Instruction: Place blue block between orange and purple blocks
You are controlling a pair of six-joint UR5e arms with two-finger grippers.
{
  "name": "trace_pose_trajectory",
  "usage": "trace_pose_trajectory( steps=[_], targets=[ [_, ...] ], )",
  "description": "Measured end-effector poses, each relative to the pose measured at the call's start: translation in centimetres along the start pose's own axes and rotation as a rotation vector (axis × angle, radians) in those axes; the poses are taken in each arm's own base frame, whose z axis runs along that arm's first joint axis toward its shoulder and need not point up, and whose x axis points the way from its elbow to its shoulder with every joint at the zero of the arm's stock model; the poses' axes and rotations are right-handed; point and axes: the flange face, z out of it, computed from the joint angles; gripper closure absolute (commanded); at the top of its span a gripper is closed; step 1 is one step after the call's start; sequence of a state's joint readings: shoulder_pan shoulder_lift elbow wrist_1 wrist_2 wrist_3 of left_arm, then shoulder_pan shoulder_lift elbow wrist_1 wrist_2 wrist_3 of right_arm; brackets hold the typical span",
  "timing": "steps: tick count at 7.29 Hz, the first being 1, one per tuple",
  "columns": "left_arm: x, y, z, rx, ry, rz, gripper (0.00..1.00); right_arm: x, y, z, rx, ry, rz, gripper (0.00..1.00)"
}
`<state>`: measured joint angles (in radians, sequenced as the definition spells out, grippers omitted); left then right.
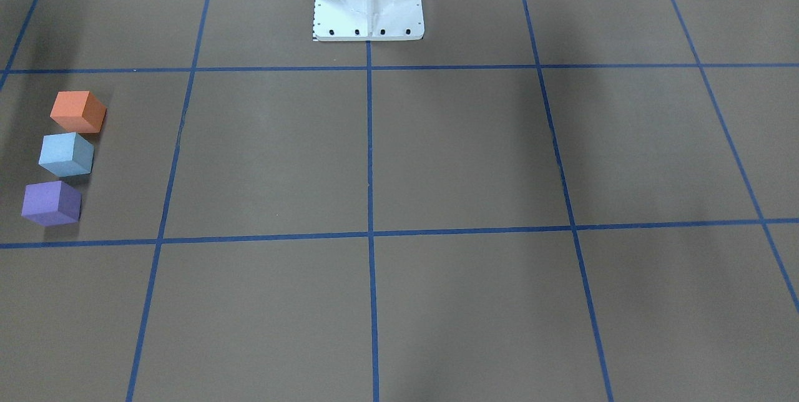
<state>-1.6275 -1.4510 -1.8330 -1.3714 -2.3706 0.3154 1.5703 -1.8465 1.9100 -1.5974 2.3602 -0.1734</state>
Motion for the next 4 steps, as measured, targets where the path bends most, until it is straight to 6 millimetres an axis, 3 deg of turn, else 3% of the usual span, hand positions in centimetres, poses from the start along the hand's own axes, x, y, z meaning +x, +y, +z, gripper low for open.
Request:
trace_pose_trajectory(
  steps=[4],
  targets=[
    [0.36, -0.13, -0.36, 0.01, 0.003, 0.01, 0.0, 0.03, -0.03, -0.06, 0.001, 0.001, 0.002, 0.0]
  ],
)
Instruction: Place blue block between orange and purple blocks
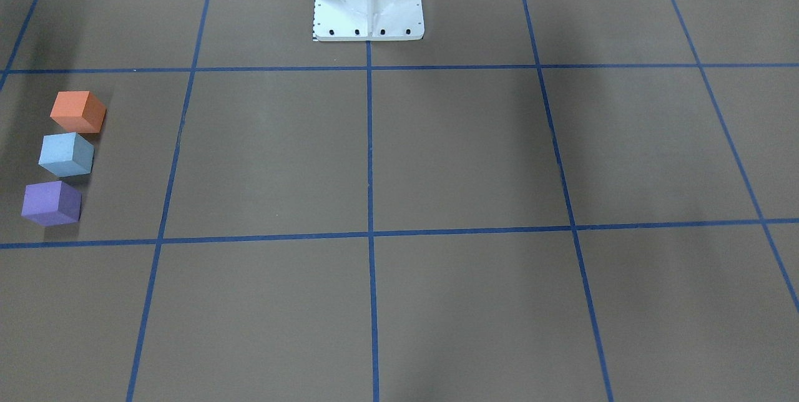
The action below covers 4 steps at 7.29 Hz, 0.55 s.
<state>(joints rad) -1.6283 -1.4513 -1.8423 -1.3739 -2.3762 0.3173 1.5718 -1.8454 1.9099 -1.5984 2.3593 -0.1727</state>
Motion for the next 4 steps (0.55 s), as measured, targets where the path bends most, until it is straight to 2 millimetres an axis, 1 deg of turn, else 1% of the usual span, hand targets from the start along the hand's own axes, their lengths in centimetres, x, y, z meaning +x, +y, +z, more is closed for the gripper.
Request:
trace_pose_trajectory(
  steps=[4],
  targets=[
    [0.01, -0.1, -0.06, -0.001, -0.006, 0.0, 0.0, -0.03, -0.01, 0.03, -0.001, 0.0, -0.001, 0.0]
  ],
)
